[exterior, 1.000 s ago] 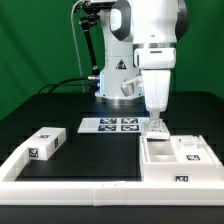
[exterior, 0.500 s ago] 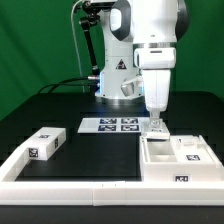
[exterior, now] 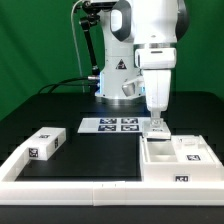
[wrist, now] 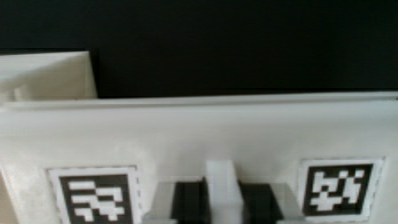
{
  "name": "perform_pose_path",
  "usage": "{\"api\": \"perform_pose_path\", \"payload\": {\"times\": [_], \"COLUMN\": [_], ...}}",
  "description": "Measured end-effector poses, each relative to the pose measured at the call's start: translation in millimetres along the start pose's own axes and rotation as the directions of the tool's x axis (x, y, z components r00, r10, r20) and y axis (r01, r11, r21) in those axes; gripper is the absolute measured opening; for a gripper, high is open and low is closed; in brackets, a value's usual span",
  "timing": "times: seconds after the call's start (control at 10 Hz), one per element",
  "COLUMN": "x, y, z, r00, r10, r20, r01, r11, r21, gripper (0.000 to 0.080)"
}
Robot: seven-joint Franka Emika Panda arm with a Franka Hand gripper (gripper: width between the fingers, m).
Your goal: Assemble cabinet
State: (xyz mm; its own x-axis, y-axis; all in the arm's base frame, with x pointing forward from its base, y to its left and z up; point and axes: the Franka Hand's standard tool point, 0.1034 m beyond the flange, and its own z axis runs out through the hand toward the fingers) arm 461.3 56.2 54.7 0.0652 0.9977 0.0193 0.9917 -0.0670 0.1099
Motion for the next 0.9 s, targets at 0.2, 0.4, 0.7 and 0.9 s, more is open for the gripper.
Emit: {"api": "perform_pose_path", "payload": {"times": [0.2, 0.4, 0.7, 0.9], "x": [-0.4, -0.4, -0.8, -1.8], "y": [-4.6, -1.7, 5.9, 5.8], "z": [2.8, 2.7, 0.1, 1.1], "r00": [1.000, 1.000, 1.000, 1.000], "r10": [0.000, -0.001, -0.002, -0.001], "r20": [0.000, 0.001, 0.008, 0.011], "r01": [0.000, 0.001, 0.001, 0.001], "r11": [1.000, 1.000, 1.000, 1.000], "r21": [0.009, 0.007, 0.007, 0.013], "gripper": [0.0068, 0.0068, 0.0068, 0.0068]}}
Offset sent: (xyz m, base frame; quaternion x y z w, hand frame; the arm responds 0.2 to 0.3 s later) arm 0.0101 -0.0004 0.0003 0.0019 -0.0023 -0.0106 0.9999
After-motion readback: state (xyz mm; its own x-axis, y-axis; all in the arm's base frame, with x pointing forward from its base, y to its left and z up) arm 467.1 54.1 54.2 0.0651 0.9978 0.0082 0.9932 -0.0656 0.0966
